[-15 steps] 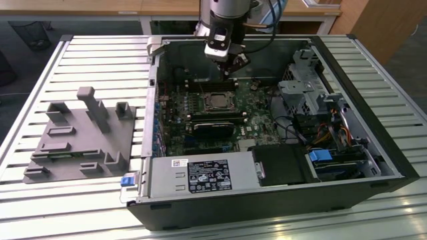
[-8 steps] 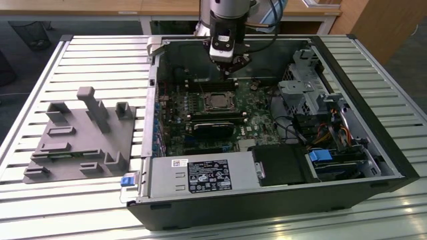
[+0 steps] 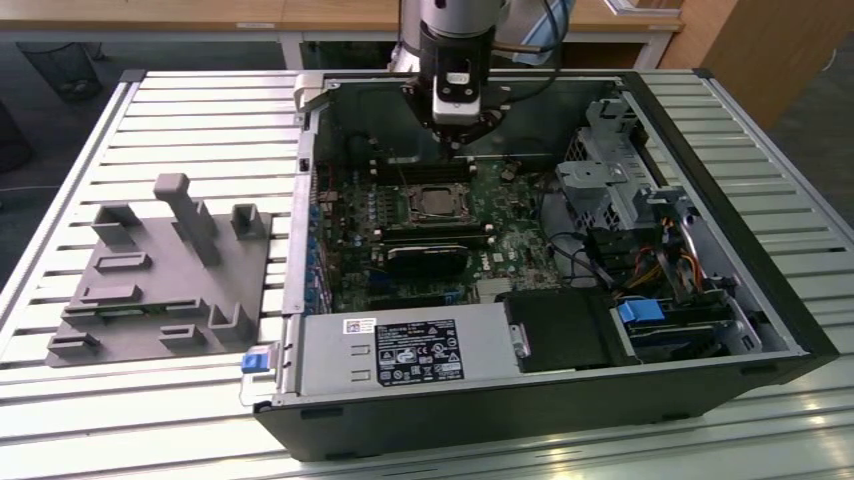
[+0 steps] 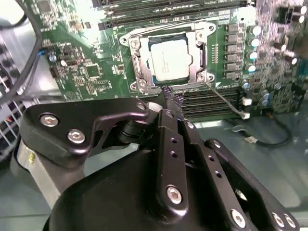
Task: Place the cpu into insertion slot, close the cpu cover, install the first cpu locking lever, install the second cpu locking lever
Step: 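Install the first cpu locking lever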
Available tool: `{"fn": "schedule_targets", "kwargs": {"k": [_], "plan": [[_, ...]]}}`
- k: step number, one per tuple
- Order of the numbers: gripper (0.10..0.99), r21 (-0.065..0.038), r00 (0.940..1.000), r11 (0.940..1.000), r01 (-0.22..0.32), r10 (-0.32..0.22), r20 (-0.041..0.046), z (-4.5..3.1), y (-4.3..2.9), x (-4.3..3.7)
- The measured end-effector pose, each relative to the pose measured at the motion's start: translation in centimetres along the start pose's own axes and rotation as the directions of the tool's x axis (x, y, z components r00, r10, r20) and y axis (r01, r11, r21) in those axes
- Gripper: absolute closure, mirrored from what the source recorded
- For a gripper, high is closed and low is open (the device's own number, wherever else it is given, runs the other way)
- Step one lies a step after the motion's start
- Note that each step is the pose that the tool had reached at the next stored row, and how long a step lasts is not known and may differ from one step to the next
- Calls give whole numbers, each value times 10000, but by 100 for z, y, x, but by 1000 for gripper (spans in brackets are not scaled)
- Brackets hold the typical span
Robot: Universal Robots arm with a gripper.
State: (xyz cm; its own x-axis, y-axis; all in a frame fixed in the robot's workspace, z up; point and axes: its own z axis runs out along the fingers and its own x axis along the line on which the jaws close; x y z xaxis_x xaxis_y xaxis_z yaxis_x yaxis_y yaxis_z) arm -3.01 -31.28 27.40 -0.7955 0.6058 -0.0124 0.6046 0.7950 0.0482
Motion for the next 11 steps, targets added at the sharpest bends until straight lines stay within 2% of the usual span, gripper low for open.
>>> {"fn": "schedule_targets", "kwargs": {"k": [5, 11], "plan": [[980, -12, 9964, 9964, 849, -849, -40, 0, 0, 0], [980, -32, 9823, 9824, 1870, -1870, -88, 0, 0, 0]]}}
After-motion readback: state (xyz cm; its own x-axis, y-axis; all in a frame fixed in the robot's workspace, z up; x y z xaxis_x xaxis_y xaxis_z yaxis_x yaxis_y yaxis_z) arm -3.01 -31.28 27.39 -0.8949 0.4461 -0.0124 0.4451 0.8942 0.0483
